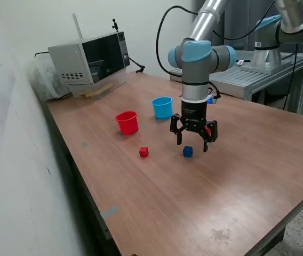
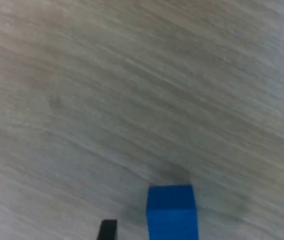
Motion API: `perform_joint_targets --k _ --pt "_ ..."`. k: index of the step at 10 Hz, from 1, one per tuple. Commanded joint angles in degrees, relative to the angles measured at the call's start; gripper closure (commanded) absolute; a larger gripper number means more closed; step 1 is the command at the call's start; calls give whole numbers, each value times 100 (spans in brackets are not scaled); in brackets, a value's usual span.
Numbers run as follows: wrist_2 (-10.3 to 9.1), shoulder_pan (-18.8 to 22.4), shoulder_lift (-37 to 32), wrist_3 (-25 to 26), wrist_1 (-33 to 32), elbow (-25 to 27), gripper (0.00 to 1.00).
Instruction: Place red objects in the red bin, and blue objects in the blue bin.
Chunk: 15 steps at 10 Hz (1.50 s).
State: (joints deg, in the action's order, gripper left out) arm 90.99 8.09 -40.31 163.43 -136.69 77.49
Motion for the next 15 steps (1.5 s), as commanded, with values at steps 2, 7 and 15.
perform_joint_targets --k 2,7,15 --pt "-11 -132 84 -109 -33 -32 0" --pt "-38 -299 84 -127 -68 47 100" --pt "33 -282 -844 -162 19 458 100"
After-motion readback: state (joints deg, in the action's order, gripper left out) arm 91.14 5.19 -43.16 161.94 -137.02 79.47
